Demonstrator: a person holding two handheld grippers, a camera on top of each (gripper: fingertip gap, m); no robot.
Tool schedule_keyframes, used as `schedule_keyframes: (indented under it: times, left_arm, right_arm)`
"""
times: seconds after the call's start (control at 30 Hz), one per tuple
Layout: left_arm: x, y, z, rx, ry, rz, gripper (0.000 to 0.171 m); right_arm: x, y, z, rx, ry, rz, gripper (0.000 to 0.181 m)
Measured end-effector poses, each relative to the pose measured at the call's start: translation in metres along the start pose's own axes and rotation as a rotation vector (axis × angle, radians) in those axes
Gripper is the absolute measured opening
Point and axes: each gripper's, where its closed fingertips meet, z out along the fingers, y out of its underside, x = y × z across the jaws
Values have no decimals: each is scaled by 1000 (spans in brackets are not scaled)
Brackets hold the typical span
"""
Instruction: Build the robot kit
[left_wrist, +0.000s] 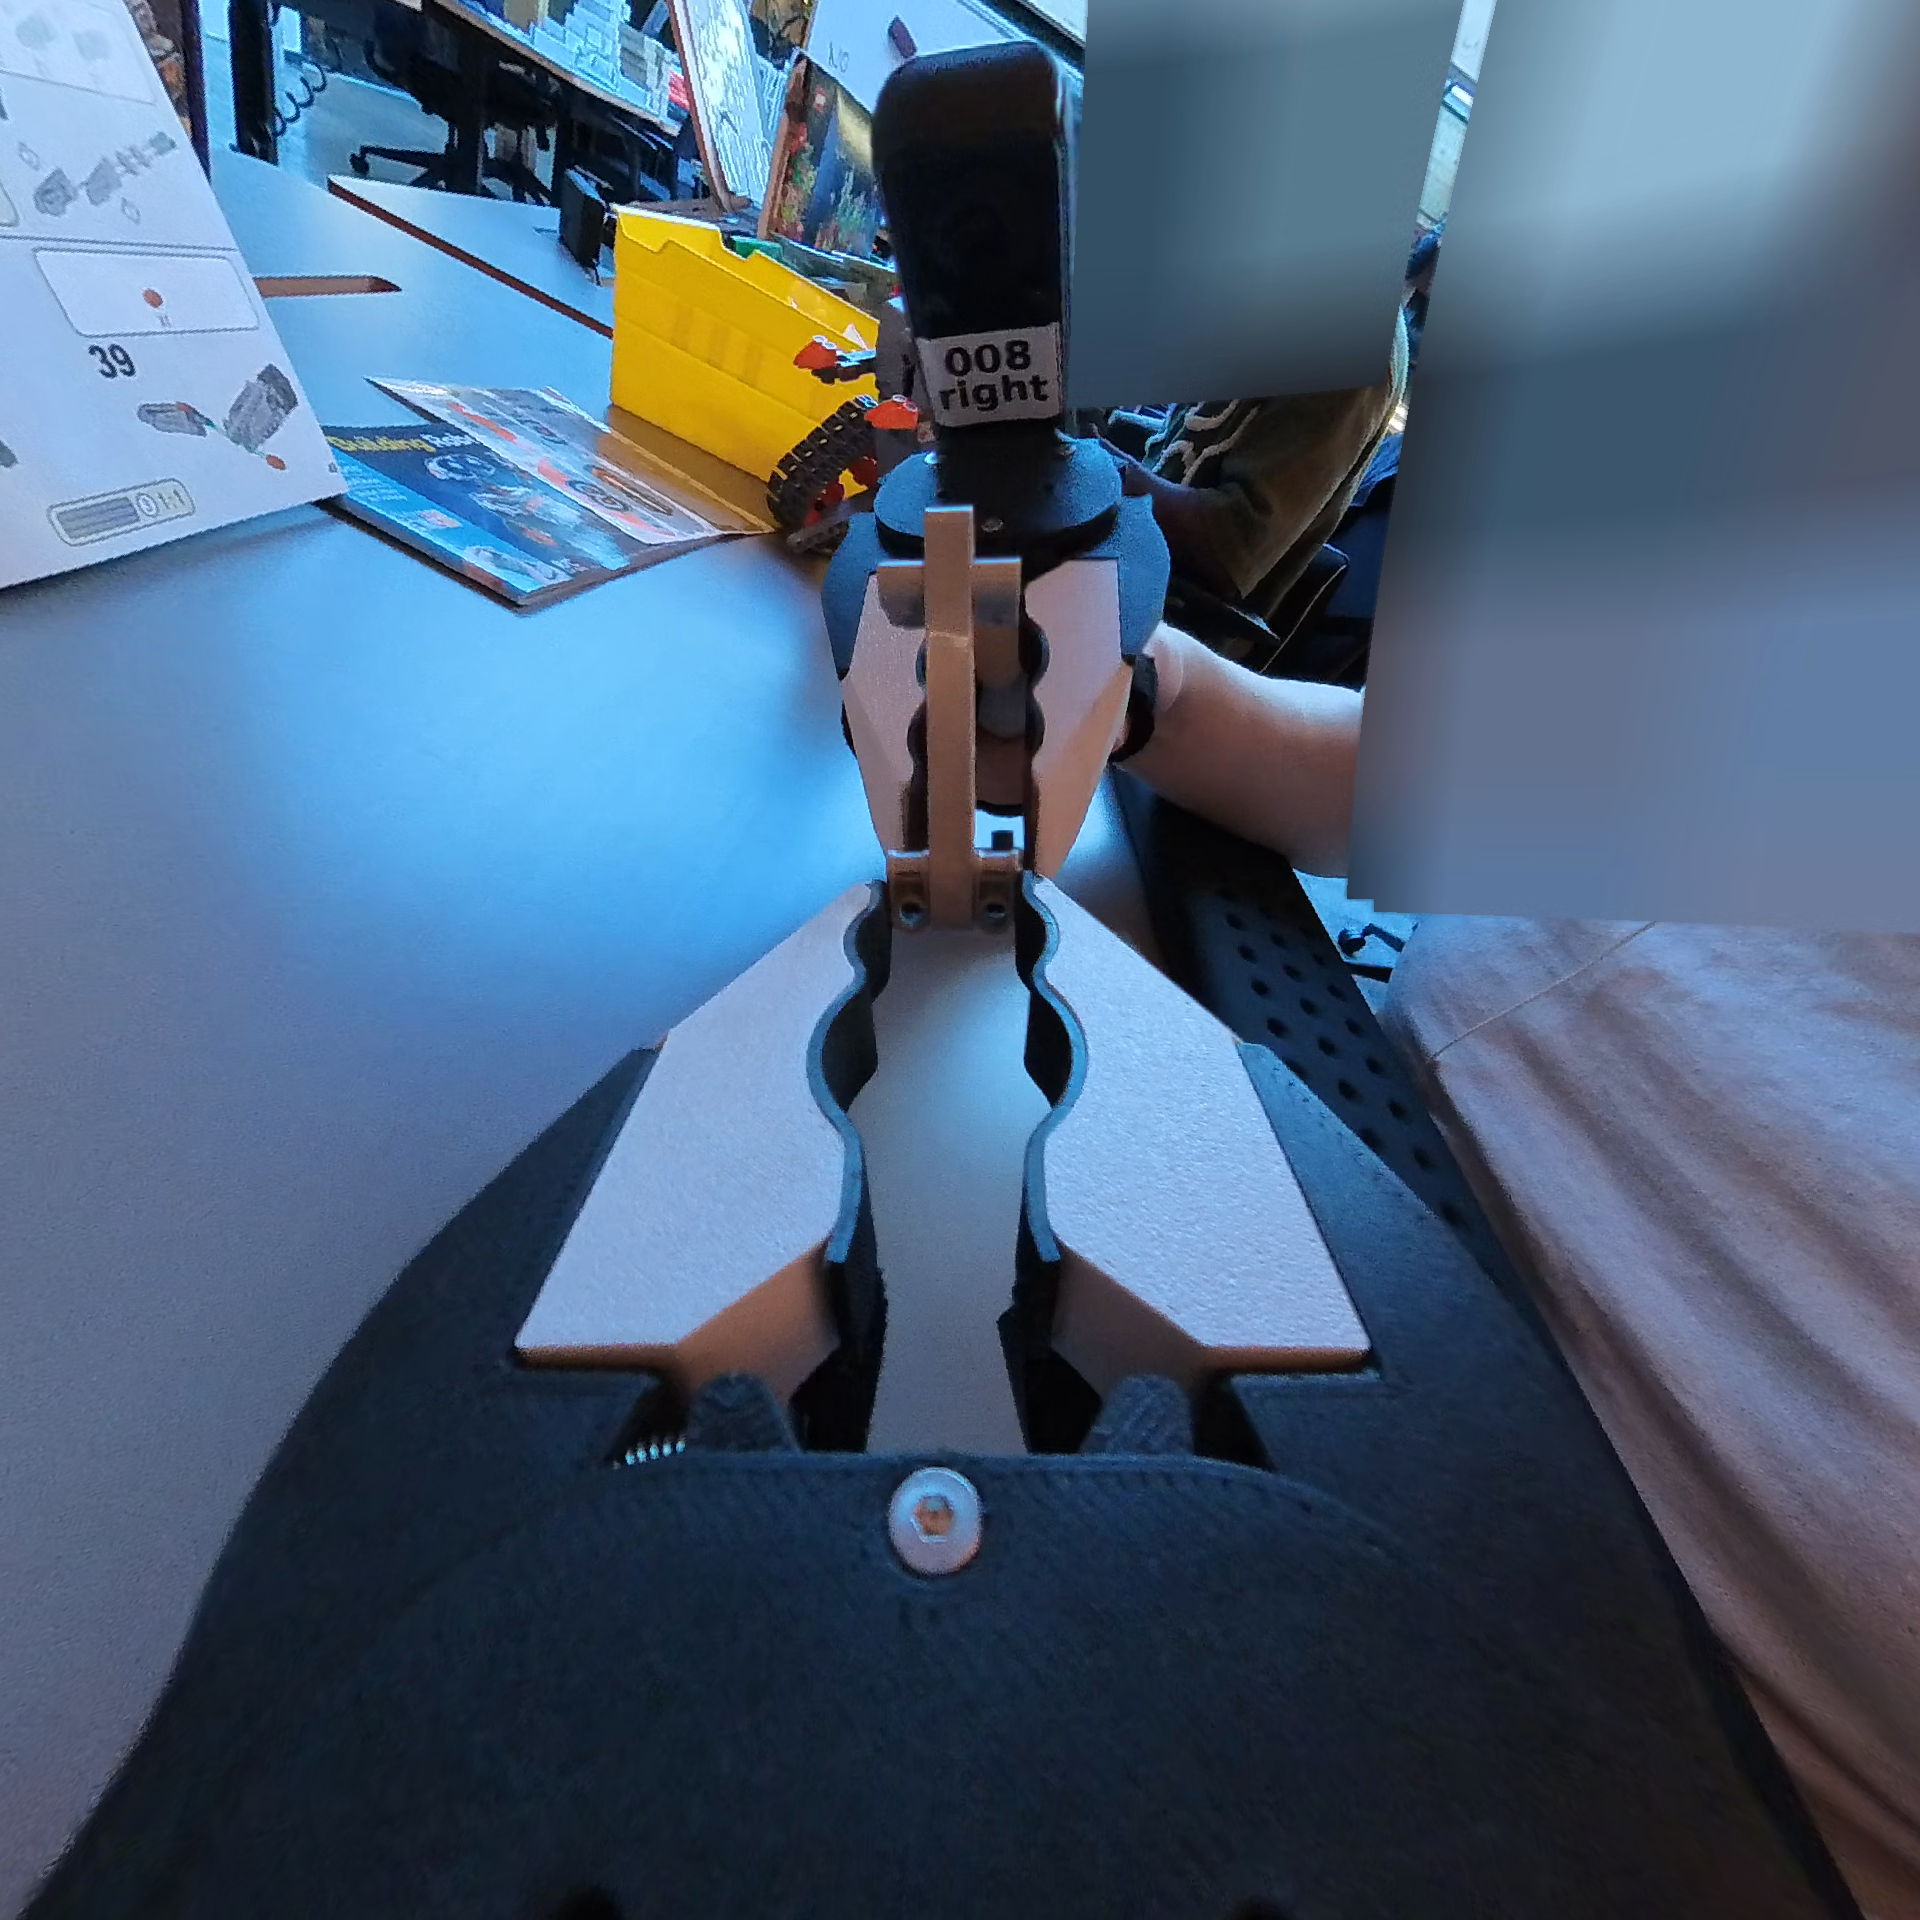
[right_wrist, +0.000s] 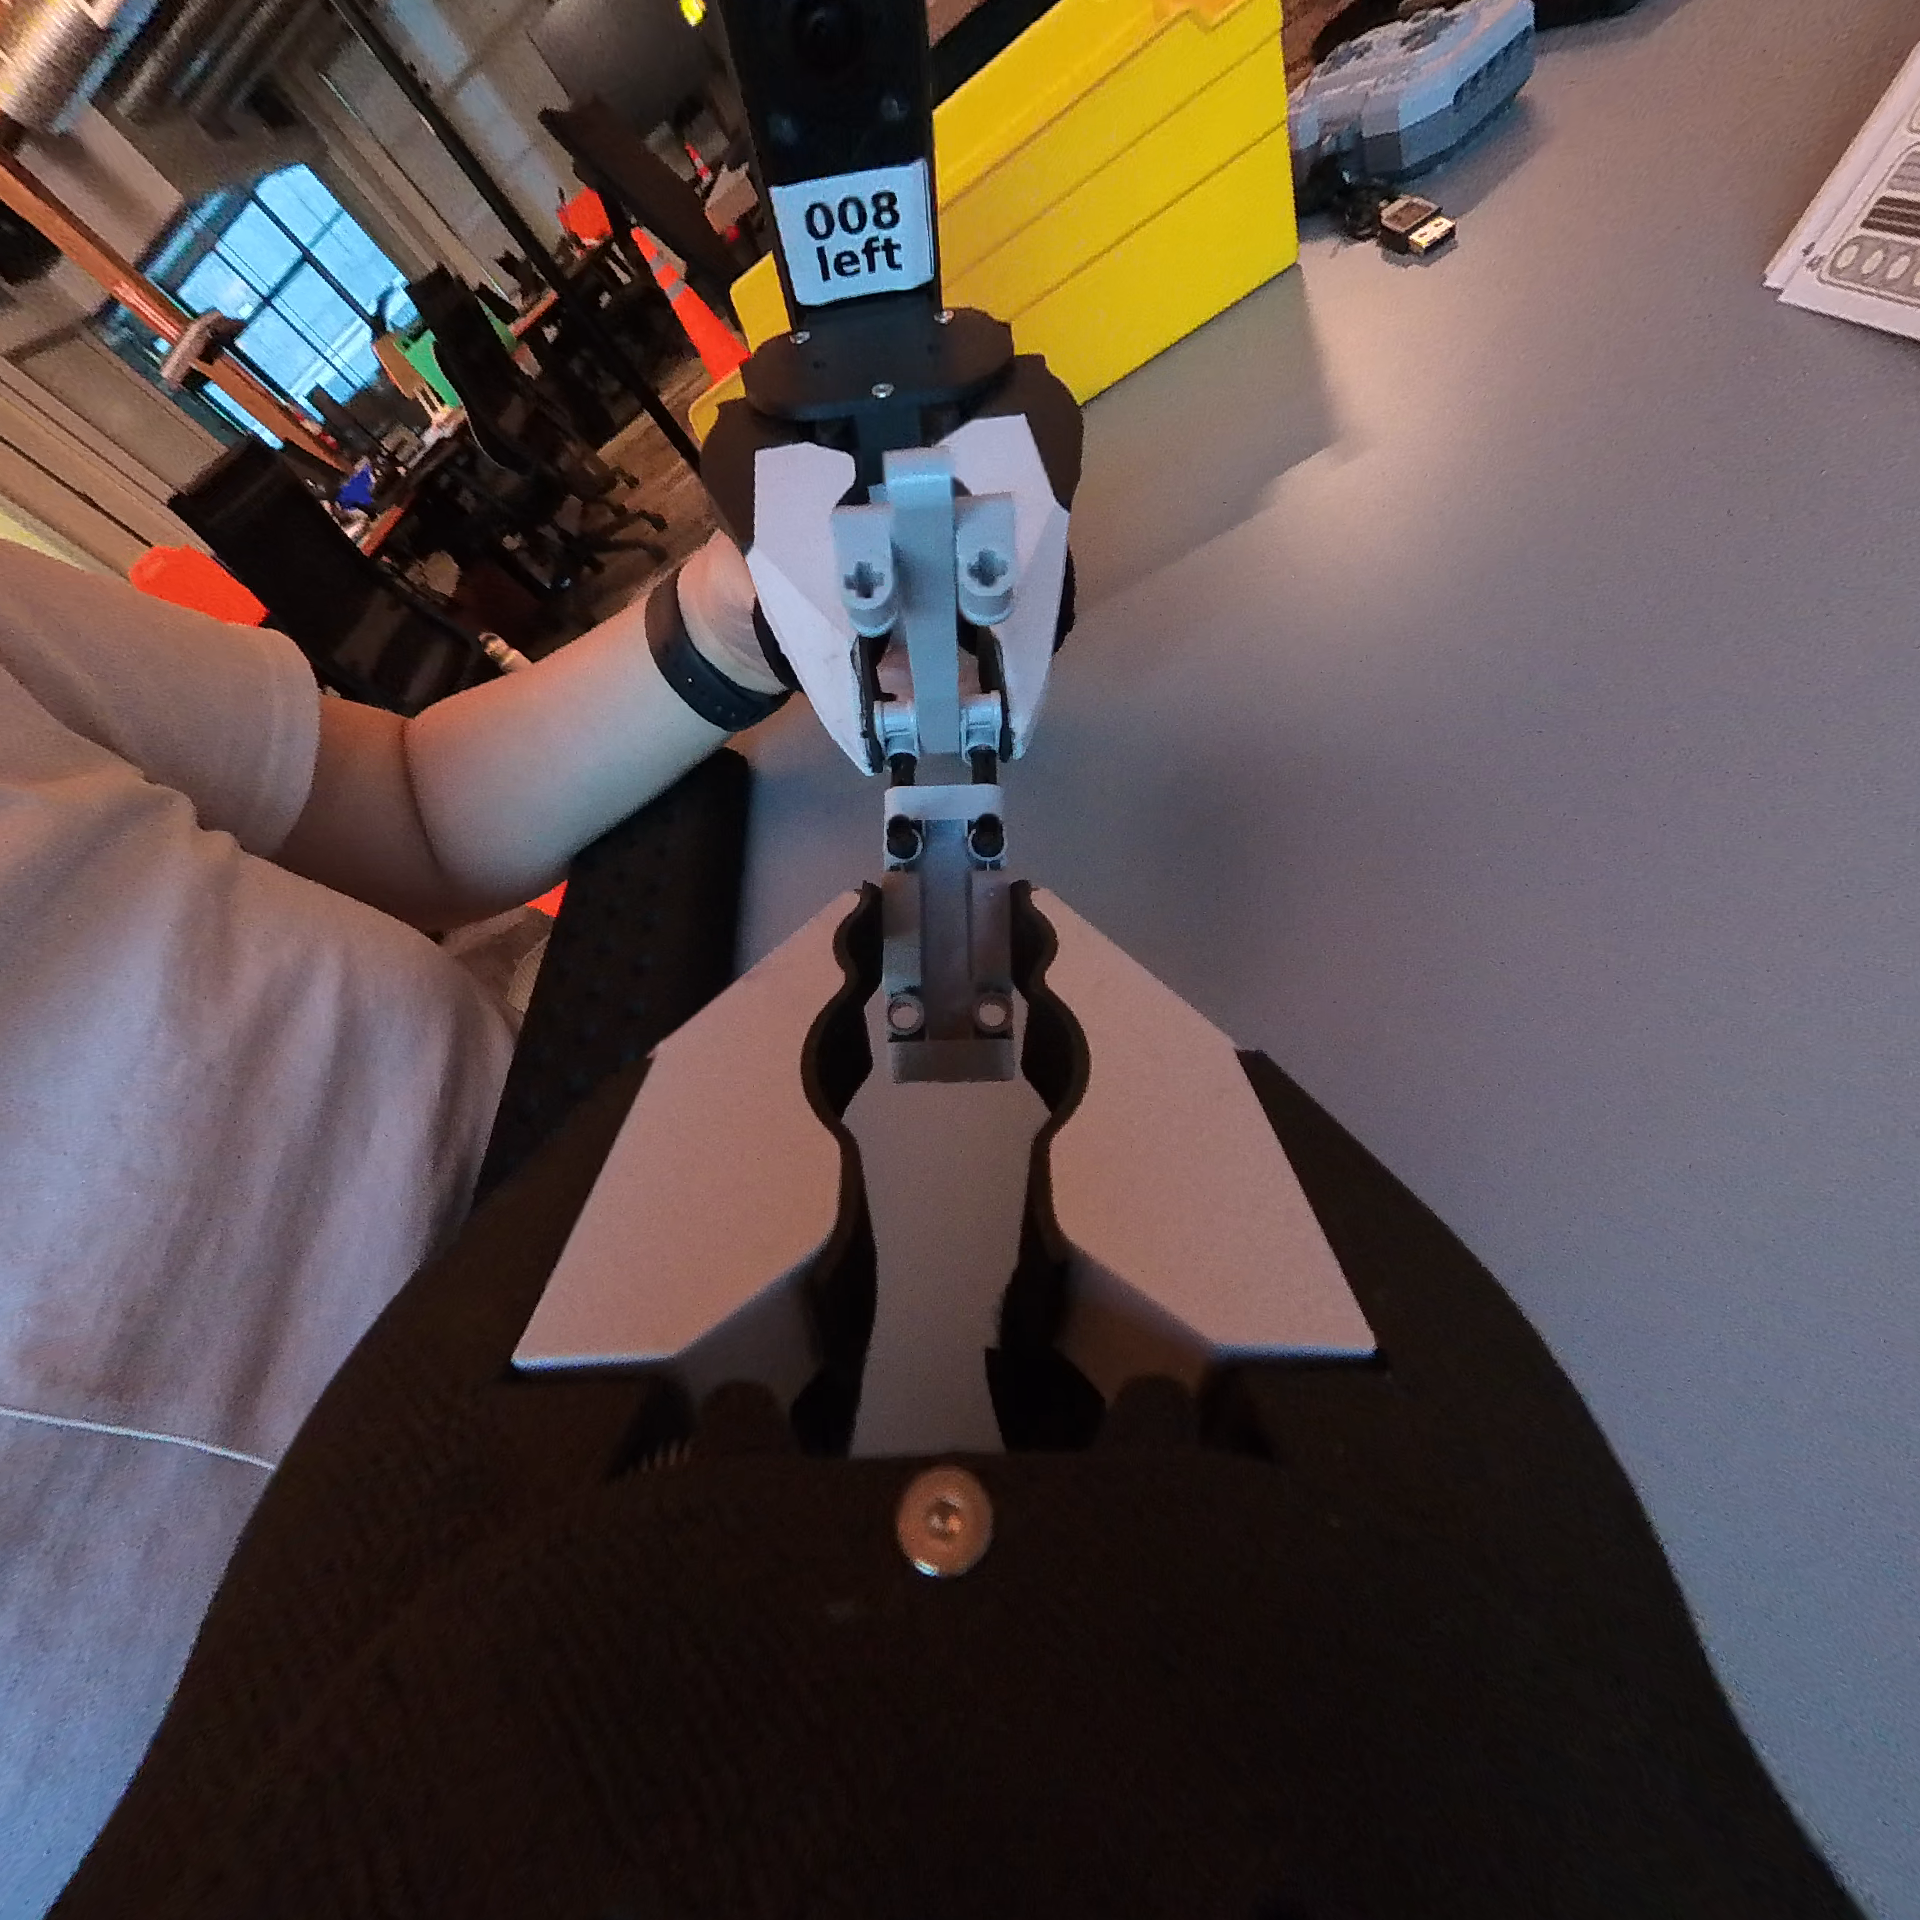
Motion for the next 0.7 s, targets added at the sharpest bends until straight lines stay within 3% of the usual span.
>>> schedule_keyframes:
  times: [0.7]
  left_arm:
    - [6, 14, -3, -55, 60, -72, 21]
  right_arm:
    - [-4, 11, 7, -36, -55, -52, 23]
